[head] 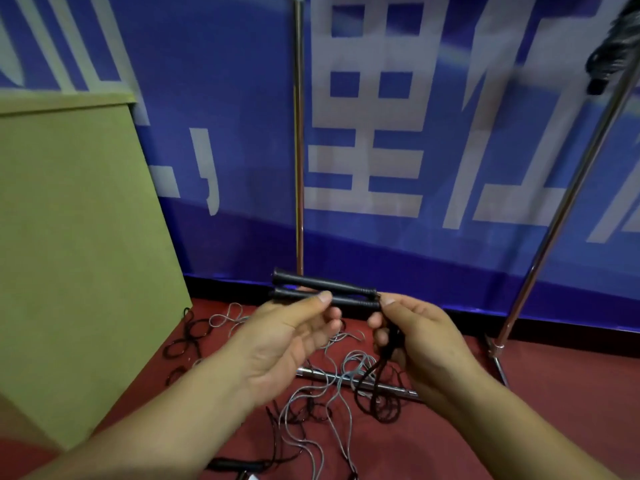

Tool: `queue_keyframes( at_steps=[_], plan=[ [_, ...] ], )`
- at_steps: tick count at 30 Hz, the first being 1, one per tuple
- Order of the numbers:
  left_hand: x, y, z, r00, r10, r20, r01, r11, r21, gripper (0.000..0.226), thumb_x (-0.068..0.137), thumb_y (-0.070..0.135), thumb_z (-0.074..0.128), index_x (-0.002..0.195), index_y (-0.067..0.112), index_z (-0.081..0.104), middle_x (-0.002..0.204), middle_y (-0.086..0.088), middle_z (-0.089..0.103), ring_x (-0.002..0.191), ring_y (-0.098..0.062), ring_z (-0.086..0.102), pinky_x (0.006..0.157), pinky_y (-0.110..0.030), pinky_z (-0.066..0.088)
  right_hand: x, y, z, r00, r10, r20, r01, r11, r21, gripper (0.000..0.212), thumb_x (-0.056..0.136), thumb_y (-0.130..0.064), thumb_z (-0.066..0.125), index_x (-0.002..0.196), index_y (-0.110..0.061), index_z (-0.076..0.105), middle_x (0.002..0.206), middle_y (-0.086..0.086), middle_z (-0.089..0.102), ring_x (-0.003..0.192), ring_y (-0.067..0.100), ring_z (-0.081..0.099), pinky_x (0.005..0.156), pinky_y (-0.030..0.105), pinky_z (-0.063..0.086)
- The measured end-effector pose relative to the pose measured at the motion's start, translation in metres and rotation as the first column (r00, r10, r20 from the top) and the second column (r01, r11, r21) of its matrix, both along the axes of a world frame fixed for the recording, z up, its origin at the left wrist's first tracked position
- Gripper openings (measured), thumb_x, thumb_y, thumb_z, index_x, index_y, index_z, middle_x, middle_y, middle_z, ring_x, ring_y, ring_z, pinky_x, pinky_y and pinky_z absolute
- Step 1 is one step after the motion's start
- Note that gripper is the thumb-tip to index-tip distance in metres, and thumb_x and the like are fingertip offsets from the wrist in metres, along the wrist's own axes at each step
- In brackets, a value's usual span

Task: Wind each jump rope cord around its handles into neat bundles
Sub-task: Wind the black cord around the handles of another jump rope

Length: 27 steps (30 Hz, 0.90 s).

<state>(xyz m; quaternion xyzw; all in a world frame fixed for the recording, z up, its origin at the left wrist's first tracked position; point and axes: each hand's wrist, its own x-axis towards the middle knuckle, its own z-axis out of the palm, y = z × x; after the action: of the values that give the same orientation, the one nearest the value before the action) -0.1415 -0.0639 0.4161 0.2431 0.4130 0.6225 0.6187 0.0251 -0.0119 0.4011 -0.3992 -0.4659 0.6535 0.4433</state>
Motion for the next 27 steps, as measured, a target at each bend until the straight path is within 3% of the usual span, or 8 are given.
queue_keyframes(
  at_steps=[4,6,8,12,16,21,27],
  plan=[
    [0.011,-0.002,-0.006,0.953,-0.074,-0.294,0.065,0.997,-0.041,0.033,0.097,0.025,0.059,0.113,-0.002,0.069,0.100,-0.014,0.073,0.092,-0.020,0.067,0.073,-0.030,0.054,-0.010,-0.010,-0.002,0.991,0.130,0.011,-0.130,0.991,-0.014,0.026,0.101,-0.010,0.046,0.094,-0.003,0.070,0.071,0.011,0.064,0.052,0.014,0.051,0.057,0.027,0.041],
    [0.011,0.000,-0.008,0.927,-0.056,-0.371,0.042,0.998,-0.044,0.033,0.100,0.031,0.055,0.110,0.002,0.070,0.097,-0.007,0.075,0.090,-0.017,0.069,0.077,-0.033,0.054,-0.007,-0.011,-0.001,0.988,0.147,0.046,-0.147,0.989,-0.006,0.027,0.101,-0.011,0.047,0.088,-0.007,0.070,0.075,0.013,0.067,0.052,0.015,0.052,0.059,0.030,0.041],
    [0.008,0.002,-0.010,0.912,-0.034,-0.408,0.011,0.998,-0.059,0.035,0.100,0.035,0.056,0.110,0.006,0.070,0.106,-0.007,0.075,0.101,-0.019,0.069,0.084,-0.035,0.056,-0.004,-0.010,-0.002,0.983,0.163,0.090,-0.162,0.987,-0.010,0.024,0.101,-0.013,0.047,0.089,-0.006,0.068,0.079,0.016,0.069,0.053,0.017,0.053,0.060,0.032,0.041],
    [0.008,0.006,-0.013,0.939,0.019,-0.343,-0.042,0.997,-0.059,0.027,0.101,0.029,0.054,0.116,0.010,0.067,0.119,-0.011,0.071,0.114,-0.024,0.066,0.085,-0.035,0.057,0.000,-0.011,-0.007,0.964,0.218,0.150,-0.210,0.975,-0.069,0.023,0.102,-0.013,0.047,0.102,0.000,0.066,0.085,0.018,0.072,0.057,0.019,0.058,0.057,0.030,0.046],
    [0.011,0.007,-0.007,0.981,0.063,-0.184,-0.069,0.997,-0.030,0.022,0.103,0.019,0.051,0.117,0.007,0.063,0.107,-0.009,0.076,0.092,-0.020,0.075,0.074,-0.028,0.059,0.001,-0.011,-0.008,0.950,0.261,0.171,-0.247,0.964,-0.094,0.023,0.102,-0.012,0.047,0.103,0.001,0.066,0.085,0.018,0.071,0.062,0.021,0.061,0.059,0.030,0.048],
    [0.015,0.011,-0.004,0.993,0.091,-0.081,-0.092,0.996,-0.011,0.020,0.104,0.015,0.048,0.117,0.006,0.060,0.105,-0.011,0.076,0.097,-0.022,0.074,0.071,-0.031,0.060,-0.002,-0.009,-0.009,0.943,0.273,0.192,-0.255,0.960,-0.114,0.022,0.102,-0.014,0.047,0.097,-0.004,0.066,0.074,0.013,0.066,0.059,0.019,0.059,0.055,0.028,0.049],
    [0.009,0.012,-0.003,0.994,0.109,-0.004,-0.109,0.993,-0.048,0.018,0.103,0.017,0.049,0.114,0.006,0.059,0.097,-0.010,0.073,0.087,-0.021,0.075,0.071,-0.039,0.063,-0.003,-0.004,-0.011,0.891,0.347,0.294,-0.347,0.936,-0.054,0.034,0.104,-0.027,0.045,0.094,-0.006,0.071,0.066,0.005,0.059,0.064,0.019,0.051,0.066,0.032,0.041]
  ],
)
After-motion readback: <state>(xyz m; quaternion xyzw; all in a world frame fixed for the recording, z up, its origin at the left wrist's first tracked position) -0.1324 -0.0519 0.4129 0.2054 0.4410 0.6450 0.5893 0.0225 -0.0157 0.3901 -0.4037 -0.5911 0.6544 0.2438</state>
